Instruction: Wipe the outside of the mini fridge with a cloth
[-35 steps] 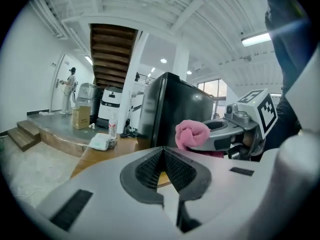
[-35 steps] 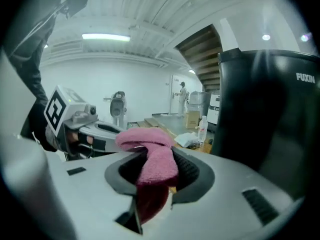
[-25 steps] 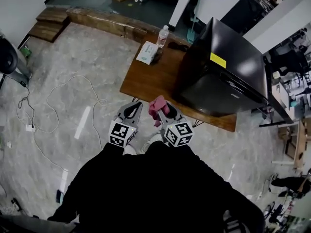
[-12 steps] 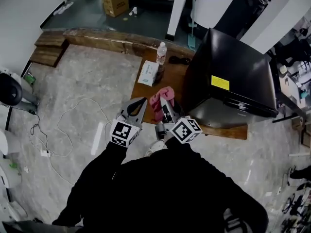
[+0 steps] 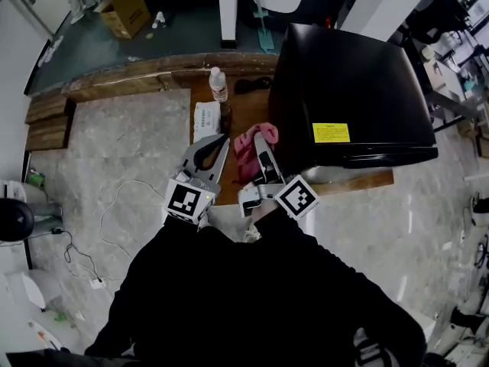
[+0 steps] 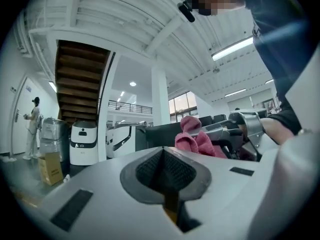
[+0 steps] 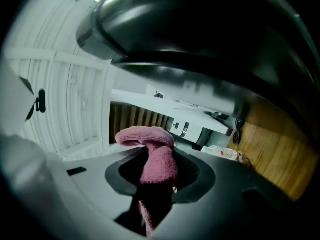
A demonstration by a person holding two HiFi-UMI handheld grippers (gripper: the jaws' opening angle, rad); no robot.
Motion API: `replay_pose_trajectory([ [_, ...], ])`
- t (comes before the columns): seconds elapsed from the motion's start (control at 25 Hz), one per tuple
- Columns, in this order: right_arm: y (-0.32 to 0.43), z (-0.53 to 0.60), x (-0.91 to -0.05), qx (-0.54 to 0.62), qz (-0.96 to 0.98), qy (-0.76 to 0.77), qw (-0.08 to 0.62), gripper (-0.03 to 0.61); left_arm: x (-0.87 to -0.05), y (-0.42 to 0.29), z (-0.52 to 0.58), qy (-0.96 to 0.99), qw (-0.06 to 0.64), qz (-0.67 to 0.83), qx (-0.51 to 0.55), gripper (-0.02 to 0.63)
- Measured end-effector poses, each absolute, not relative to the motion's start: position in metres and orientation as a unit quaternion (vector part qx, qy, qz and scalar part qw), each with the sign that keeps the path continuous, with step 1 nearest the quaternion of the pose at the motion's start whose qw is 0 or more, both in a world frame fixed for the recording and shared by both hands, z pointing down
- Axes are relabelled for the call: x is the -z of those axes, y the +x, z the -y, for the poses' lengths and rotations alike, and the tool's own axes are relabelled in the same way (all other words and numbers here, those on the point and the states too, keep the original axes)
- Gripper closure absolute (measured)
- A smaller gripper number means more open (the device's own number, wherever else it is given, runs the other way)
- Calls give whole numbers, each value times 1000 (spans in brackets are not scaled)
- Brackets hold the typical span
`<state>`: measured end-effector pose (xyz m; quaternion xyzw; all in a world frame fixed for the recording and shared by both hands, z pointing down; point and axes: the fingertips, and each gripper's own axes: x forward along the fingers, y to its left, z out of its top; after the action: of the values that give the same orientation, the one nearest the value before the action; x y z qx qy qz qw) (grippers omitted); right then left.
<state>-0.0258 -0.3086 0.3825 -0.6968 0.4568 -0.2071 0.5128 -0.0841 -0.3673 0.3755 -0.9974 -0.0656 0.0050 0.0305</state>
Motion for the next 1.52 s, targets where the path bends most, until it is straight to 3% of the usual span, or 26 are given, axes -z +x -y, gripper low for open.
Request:
replay_pose_trajectory([
  [0.64, 48, 280, -424, 82, -211, -774, 592, 453, -391, 22, 378, -926, 30, 376, -29, 607],
  [0.88, 56, 259, -422, 71, -152, -738, 653, 451, -384, 37, 352, -901, 28, 431, -38, 607],
  [1.12, 60, 253, -439, 55, -132, -729, 669, 449, -396, 50, 334, -887, 12, 461, -42, 607],
  [1.52, 60, 255, -555, 99, -77, -699, 704, 449, -480, 50, 321, -873, 34, 485, 25, 607],
])
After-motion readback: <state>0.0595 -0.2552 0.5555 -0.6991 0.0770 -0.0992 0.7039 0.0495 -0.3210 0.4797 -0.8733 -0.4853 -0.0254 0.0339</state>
